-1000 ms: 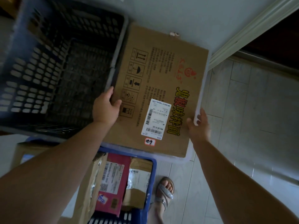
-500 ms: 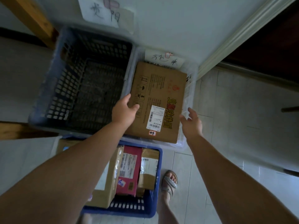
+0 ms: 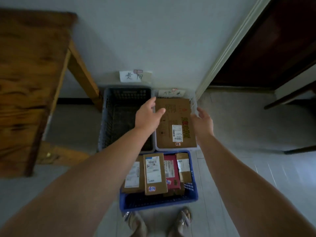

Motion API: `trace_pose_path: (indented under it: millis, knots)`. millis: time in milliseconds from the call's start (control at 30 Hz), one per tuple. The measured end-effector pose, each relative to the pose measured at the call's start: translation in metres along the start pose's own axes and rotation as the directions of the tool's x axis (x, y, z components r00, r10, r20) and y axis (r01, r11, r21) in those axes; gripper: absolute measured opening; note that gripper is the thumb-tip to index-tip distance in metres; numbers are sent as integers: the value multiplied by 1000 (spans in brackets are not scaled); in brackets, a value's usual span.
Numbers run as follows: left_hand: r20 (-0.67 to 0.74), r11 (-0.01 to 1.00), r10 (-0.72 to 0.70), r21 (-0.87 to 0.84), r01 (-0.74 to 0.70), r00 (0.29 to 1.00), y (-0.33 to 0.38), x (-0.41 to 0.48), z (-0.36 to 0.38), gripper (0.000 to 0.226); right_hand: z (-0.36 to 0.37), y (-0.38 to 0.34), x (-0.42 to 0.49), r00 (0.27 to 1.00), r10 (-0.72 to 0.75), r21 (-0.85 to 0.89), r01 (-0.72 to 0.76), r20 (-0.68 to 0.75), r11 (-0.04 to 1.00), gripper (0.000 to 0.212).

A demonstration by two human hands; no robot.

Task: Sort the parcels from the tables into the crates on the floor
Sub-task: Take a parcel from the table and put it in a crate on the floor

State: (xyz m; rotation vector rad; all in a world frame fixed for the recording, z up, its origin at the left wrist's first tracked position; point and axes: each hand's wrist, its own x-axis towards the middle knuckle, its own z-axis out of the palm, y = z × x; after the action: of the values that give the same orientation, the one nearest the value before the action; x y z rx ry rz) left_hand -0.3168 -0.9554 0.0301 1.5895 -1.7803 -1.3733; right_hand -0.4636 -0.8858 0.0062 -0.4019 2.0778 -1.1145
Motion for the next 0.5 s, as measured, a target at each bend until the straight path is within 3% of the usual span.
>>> trace_pose_path:
  millis: [200,500]
  knots:
    - [-54,991,72,-112,-78,996,30,-59,-62,58,-3,-60,-80,987,-159,21,159,-13,987,47]
    - [-194,969,177,-140,-205,965,61,-149,-143,60,2,-107,-204,923,-379,50,376,71,925,43]
